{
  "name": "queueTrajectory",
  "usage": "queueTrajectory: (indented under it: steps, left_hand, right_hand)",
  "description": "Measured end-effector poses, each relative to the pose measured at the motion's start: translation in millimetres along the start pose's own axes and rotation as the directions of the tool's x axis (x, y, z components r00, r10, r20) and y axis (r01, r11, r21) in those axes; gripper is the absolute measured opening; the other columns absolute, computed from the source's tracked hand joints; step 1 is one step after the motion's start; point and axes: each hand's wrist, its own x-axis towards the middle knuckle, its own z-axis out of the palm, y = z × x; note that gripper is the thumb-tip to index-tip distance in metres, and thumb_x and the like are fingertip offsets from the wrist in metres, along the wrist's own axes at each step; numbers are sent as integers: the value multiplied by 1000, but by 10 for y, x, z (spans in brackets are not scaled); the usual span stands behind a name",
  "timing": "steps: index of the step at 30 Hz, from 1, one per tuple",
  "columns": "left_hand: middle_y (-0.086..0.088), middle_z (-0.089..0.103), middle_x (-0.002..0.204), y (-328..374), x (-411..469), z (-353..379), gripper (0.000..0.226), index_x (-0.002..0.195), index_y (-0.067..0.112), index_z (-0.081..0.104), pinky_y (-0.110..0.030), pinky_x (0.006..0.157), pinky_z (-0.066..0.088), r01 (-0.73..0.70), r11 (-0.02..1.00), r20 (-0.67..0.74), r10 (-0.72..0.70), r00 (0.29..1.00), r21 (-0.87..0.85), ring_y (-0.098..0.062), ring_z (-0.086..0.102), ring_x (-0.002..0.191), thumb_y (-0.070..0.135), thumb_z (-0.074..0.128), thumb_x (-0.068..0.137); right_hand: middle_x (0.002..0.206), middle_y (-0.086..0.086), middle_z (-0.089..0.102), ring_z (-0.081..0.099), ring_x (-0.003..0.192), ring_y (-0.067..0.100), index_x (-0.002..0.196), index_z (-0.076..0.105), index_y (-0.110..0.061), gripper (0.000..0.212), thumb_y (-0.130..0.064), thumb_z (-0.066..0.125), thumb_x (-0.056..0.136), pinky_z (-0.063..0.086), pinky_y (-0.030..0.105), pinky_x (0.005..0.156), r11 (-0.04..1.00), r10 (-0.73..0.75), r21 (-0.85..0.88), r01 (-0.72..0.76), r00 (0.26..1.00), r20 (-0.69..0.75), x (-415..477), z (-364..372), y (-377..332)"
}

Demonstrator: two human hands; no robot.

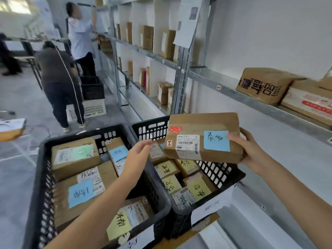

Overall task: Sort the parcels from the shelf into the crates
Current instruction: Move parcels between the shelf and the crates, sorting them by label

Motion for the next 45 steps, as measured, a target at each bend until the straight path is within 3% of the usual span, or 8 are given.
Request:
queueTrajectory:
  steps: [4, 10, 18, 25, 32, 37, 41, 45]
  left_hand:
    - [15, 61, 127, -52, 234, 39, 32, 131, 26, 60, -6, 76, 33, 19, 997, -34, -16, 999, 71, 16, 48, 105, 23, 48, 102]
    - [11, 61, 129, -33, 670, 179, 33, 131, 22, 61, -8, 80, 34, 64, 991, -161, -45, 986, 116, 1, 52, 112, 17, 50, 100]
    - [24, 60, 116, -146, 1037, 335, 35, 133, 21, 59, 7, 65, 38, 98, 985, -245, -61, 968, 142, 30, 52, 90, 14, 51, 99]
    - [19, 59, 129, -223, 1170, 375, 37, 135, 26, 57, 3, 73, 37, 136, 976, -313, -78, 947, 169, 13, 51, 111, 17, 51, 99]
    - [19, 62, 127, -268, 1165, 272, 36, 131, 25, 60, -2, 87, 38, 134, 964, -357, -46, 933, 228, 15, 52, 114, 12, 51, 99]
    - [20, 62, 125, -303, 1259, 236, 36, 130, 26, 61, -8, 94, 41, 140, 949, -355, -32, 934, 283, 15, 52, 114, 13, 53, 97]
    - [16, 62, 127, -322, 1393, 348, 36, 131, 26, 60, -8, 88, 39, 140, 937, -288, -45, 957, 320, 1, 54, 120, 17, 55, 97]
    - [18, 63, 111, -239, 1481, 516, 37, 132, 31, 57, -3, 66, 45, 99, 898, -192, -16, 981, 429, 3, 59, 90, 24, 55, 97]
  right_hand:
    - [114, 2, 71, 65, 107, 27, 134, 43, -46, 86, -41, 86, 60, 55, 55, 86, 997, 32, -67, -28, 997, 71, 610, 238, 43]
    - [108, 2, 71, 70, 93, 25, 137, 41, -49, 79, -32, 84, 73, 57, 37, 65, 984, 99, -164, -71, 980, 170, 1443, 601, 276]
    - [124, 2, 65, 71, 97, 22, 153, 25, -40, 96, -36, 82, 76, 59, 34, 66, 968, 204, -210, -137, 917, 343, 2310, 1025, 745]
    - [107, 8, 69, 72, 87, 21, 140, 39, -14, 83, -41, 82, 75, 56, 27, 55, 937, 313, -260, -234, 892, 325, 2778, 1259, 1090]
    - [141, 6, 54, 50, 130, 29, 151, 38, -22, 64, -55, 49, 97, 38, 42, 110, 902, 285, -417, -113, 881, 377, 2993, 1483, 1274]
    - [146, 11, 50, 47, 132, 30, 152, 36, -18, 54, -44, 34, 105, 39, 33, 100, 833, 217, -552, 37, 896, 388, 2991, 1589, 1233]
    - [158, 7, 34, 32, 144, 26, 155, 28, -16, 56, -43, 31, 106, 29, 39, 114, 796, 144, -592, 121, 914, 380, 2907, 1468, 1141]
    - [158, 3, 34, 33, 145, 20, 155, 29, -19, 55, -41, 36, 106, 27, 35, 116, 766, 6, -585, 267, 907, 421, 2744, 1261, 821]
